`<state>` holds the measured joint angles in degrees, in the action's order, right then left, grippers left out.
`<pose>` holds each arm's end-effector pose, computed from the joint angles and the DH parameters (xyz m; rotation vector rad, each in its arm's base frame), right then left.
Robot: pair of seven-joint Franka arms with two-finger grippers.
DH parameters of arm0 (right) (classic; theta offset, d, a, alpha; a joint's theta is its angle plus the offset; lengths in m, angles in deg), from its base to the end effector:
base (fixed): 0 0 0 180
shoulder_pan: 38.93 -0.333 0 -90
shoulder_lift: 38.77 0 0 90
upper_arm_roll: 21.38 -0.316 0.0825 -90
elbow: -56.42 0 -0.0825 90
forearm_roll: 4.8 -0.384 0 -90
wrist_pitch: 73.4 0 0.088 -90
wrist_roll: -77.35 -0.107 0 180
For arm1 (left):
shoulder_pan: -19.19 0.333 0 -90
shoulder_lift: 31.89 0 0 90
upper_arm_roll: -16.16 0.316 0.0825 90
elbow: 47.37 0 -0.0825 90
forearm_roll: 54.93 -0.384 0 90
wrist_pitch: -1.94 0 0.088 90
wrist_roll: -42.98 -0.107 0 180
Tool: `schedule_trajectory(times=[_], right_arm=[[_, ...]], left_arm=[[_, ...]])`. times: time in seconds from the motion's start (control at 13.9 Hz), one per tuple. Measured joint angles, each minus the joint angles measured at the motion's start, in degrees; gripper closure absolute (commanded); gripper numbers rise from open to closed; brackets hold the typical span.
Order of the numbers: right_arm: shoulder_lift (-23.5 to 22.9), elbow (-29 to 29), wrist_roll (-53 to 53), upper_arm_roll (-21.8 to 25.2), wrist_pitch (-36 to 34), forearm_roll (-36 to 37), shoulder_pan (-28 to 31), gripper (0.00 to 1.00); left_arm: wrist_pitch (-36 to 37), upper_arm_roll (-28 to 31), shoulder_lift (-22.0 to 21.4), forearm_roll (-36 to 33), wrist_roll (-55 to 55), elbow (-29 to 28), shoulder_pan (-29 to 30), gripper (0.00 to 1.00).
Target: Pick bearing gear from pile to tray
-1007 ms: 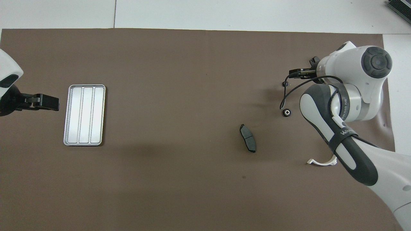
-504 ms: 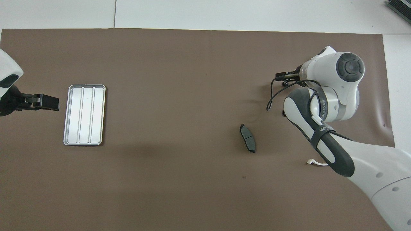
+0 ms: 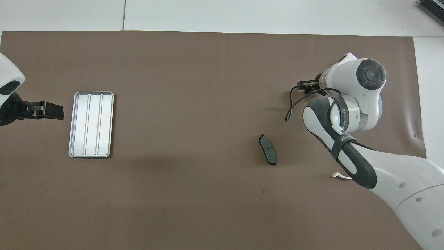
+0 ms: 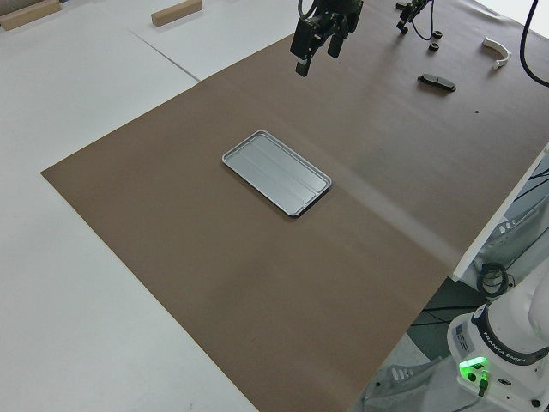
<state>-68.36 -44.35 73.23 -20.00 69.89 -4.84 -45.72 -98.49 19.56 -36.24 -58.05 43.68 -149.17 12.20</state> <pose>0.6803 0.0661 0.2967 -3.1136 -0.0412 -0.3533 0.5425 -0.0281 0.5841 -3.0918 0.0912 -0.0831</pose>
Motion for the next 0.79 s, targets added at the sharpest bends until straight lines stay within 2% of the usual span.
schedule_trajectory(times=[0.5,0.79], right_arm=[[-0.38,-0.65,0.00,0.12,-0.92,0.02,-0.01,0.41],[-0.32,-0.55,0.01,0.22,-1.22,0.08,0.05,0.54]], left_arm=[[0.00,0.00,0.00,0.00,0.00,0.00,0.00,0.00],[0.00,0.00,0.00,0.00,0.00,0.00,0.00,0.00]])
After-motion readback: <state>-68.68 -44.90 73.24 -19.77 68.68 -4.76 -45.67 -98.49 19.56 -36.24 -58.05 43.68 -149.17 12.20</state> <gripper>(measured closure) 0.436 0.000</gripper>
